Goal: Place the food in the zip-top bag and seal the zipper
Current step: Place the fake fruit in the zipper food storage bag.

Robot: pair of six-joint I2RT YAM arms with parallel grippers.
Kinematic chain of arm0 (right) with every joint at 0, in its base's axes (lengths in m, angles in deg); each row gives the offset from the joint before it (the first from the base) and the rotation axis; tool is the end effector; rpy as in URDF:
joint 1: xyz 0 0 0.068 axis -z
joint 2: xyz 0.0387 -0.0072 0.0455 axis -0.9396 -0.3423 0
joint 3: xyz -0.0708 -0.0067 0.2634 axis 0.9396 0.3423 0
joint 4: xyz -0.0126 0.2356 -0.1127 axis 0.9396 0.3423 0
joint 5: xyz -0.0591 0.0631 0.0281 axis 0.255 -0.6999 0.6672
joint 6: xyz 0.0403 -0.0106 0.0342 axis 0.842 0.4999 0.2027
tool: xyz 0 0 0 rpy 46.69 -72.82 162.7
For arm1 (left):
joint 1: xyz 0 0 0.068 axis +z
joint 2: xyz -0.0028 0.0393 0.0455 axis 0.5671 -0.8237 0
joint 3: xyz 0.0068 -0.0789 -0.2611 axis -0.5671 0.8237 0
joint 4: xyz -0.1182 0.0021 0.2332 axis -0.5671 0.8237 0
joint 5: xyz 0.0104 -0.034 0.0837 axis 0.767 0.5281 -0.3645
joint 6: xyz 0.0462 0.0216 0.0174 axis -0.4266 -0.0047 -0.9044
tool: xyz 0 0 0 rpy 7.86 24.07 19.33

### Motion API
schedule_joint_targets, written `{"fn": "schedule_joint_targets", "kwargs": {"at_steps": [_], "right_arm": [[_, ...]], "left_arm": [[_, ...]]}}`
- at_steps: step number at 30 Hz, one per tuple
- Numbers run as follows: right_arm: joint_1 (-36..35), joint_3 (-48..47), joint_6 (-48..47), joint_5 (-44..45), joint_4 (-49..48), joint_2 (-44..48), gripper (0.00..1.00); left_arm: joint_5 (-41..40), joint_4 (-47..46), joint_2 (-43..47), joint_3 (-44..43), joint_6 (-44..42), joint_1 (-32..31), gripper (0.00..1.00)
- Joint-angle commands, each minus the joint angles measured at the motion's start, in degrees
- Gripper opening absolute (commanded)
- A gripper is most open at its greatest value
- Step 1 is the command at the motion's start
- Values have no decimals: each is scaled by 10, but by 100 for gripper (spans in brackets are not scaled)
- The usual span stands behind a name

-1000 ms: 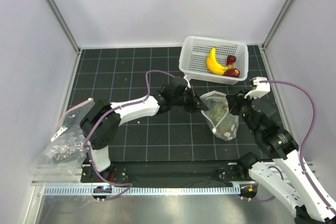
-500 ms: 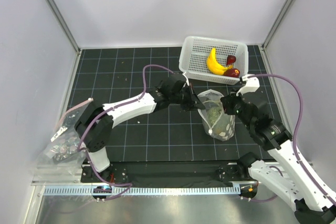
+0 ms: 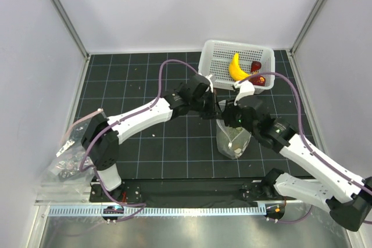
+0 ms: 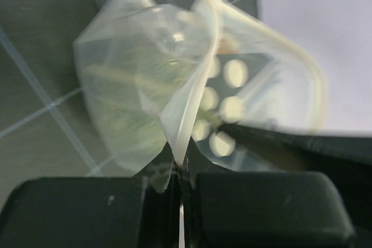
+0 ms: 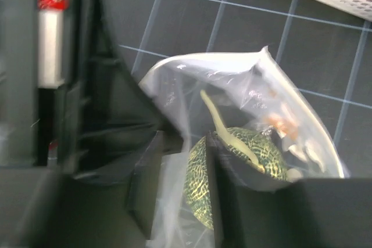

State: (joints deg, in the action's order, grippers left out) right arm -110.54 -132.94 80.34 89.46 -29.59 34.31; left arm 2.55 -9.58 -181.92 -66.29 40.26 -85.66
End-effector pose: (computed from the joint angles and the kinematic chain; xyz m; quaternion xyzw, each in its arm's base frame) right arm 0.1536 0.1192 0.3248 -0.0856 0.8622 0.1476 0.4770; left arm 0.2469 -0.3220 0.2932 0.0363 0.8890 -0.4262 0.1635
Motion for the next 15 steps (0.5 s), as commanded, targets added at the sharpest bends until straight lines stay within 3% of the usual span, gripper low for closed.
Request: {"fn": "schedule_joint_targets", "kwargs": {"at_steps": [1,6,15], "right_arm": [[-17,-27,-3,43,-5,-20,45],[-17,-16,-6,73,-20,22,63],[-17,-65,-39,51,-8,20,63]], "left_arm": [[-26,35,47,-20,-52,-7,0],[-98,56,87,0,-107,-7,0],[-124,71,131,23,-173,-7,0]]}}
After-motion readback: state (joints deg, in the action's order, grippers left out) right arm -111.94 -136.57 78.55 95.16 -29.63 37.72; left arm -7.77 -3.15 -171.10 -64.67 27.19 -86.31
